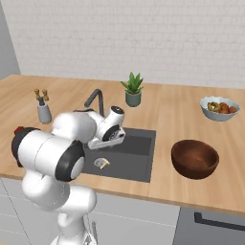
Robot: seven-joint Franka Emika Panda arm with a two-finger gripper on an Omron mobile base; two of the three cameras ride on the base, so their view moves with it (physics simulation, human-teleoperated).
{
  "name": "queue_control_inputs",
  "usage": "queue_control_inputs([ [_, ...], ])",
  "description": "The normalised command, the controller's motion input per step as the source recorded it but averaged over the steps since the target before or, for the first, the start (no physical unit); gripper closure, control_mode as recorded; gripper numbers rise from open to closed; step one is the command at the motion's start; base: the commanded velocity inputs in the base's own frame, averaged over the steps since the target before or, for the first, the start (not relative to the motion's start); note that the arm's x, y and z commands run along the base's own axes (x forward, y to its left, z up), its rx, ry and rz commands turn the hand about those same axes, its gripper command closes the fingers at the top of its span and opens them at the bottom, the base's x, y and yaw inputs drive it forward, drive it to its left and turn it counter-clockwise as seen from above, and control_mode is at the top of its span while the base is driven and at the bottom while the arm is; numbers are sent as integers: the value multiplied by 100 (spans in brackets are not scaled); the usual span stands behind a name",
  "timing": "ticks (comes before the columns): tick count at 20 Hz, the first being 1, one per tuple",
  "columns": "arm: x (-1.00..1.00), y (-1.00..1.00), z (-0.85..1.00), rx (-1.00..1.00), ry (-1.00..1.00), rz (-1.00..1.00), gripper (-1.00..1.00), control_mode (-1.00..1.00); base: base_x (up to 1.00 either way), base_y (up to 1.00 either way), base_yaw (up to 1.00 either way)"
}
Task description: Pick the mushroom from the sink and place it in the bowl. Then pick the bowl and place it in the microwave. Then close the microwave door and press the start button.
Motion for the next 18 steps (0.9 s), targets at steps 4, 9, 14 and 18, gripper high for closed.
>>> queue_control_inputs([
  [4, 38, 15, -56, 0, 0, 0, -100, -100, 0, 0, 0],
  [9, 34, 1, -52, 0, 1, 0, -100, -100, 0, 0, 0],
  [14, 10, -13, -29, 4, 0, 0, -100, -100, 0, 0, 0],
  [18, 14, -4, -33, 4, 0, 3, -100, -100, 0, 0, 0],
])
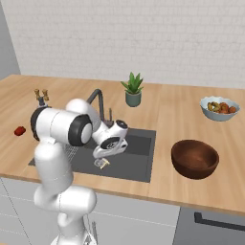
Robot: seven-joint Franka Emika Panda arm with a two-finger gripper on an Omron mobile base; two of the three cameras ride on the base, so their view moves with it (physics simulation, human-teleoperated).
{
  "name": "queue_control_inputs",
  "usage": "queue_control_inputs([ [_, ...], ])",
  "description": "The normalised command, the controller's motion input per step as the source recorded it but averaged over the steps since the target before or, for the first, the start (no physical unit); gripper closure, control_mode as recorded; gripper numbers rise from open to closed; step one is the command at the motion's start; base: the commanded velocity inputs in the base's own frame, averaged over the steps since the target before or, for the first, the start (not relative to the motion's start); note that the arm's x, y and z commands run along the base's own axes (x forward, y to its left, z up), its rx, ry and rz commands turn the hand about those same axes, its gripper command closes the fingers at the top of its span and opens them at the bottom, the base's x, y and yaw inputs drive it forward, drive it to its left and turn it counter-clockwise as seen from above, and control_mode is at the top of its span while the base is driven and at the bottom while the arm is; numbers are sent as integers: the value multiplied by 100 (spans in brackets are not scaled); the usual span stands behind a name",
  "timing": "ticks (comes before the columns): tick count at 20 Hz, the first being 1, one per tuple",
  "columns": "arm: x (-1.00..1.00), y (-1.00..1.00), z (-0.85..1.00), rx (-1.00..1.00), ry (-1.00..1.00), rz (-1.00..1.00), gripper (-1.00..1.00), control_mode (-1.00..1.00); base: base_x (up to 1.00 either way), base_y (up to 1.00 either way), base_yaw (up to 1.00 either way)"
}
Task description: Pick the mushroom from the sink and place it in the bowl. Then pick the bowl and place it in the microwave. Then close the microwave door and press the start button.
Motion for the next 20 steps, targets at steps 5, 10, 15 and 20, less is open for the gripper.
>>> queue_control_inputs([
  [5, 41, 0, -33, 2, 0, 1, -100, -100, 0, 0, 0],
  [10, 25, 0, -29, 0, 0, 2, -100, -100, 0, 0, 0],
  [15, 50, 0, -30, 0, 0, 0, -100, -100, 0, 0, 0],
  [20, 25, 0, -21, 0, 0, 3, -100, -100, 0, 0, 0],
])
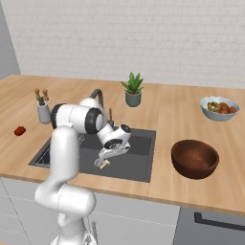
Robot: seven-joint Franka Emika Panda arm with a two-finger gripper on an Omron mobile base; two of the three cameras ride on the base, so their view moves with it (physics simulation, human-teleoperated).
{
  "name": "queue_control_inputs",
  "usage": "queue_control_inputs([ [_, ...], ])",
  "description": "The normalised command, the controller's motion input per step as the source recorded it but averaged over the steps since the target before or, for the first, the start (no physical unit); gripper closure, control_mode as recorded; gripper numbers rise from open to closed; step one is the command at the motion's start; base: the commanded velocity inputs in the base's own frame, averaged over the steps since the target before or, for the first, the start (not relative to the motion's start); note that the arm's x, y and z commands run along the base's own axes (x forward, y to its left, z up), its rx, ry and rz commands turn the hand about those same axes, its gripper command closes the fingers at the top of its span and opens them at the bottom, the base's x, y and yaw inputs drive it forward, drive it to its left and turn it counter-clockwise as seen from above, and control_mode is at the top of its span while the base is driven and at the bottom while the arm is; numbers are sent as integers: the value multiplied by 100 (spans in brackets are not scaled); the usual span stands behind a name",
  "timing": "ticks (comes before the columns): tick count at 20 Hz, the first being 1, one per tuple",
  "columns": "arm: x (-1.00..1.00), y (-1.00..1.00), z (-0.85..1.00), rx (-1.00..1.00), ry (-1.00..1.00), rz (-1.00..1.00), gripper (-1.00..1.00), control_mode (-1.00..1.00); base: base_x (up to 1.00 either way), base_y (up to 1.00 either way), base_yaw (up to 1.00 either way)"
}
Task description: Pick the mushroom from the sink and place it in the bowl. Then pick the bowl and place it in the microwave. Then close the microwave door and press the start button.
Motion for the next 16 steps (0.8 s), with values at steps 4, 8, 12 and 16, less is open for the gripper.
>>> queue_control_inputs([
  [4, -9, 4, -11, 0, 0, 10, -100, -100, 0, 0, 0],
  [8, -19, 16, -2, 0, 0, 7, -100, -100, 0, 0, 0],
  [12, -27, 2, 0, 7, 0, 6, -100, -100, 0, 0, 0],
  [16, -28, 0, 0, 6, 0, 6, -100, -100, 0, 0, 0],
])
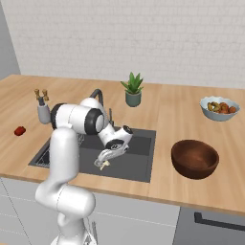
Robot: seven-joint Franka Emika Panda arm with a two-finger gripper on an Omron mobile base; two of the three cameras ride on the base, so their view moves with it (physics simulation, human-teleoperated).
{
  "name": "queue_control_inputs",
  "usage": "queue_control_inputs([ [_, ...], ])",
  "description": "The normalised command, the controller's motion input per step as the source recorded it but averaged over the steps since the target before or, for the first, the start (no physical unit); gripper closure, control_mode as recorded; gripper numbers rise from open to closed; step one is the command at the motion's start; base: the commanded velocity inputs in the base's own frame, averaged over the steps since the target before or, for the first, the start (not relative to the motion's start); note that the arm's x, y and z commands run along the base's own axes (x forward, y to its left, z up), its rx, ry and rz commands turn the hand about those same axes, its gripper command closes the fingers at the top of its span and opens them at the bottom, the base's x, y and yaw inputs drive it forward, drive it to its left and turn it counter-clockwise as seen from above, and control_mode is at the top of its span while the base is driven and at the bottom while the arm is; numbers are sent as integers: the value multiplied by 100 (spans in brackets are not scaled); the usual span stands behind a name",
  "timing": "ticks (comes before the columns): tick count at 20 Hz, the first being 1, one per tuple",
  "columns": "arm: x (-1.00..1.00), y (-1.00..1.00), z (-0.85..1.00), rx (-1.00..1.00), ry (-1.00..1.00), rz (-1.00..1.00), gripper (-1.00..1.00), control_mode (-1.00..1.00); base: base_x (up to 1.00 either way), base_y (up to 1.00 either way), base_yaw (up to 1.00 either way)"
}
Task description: Pick the mushroom from the sink and place it in the bowl. Then pick the bowl and place it in the microwave. Then close the microwave door and press the start button.
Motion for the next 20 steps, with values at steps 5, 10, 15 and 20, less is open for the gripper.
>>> queue_control_inputs([
  [5, -9, 0, 0, 2, 0, 7, -100, -100, 0, 0, 0],
  [10, 0, 0, 24, 0, 0, 6, -100, -100, 0, 0, 0],
  [15, -8, 1, 11, 0, 0, 1, -100, -100, 0, 0, 0],
  [20, -8, 7, -13, 0, 0, 0, -100, -100, 0, 0, 0],
])
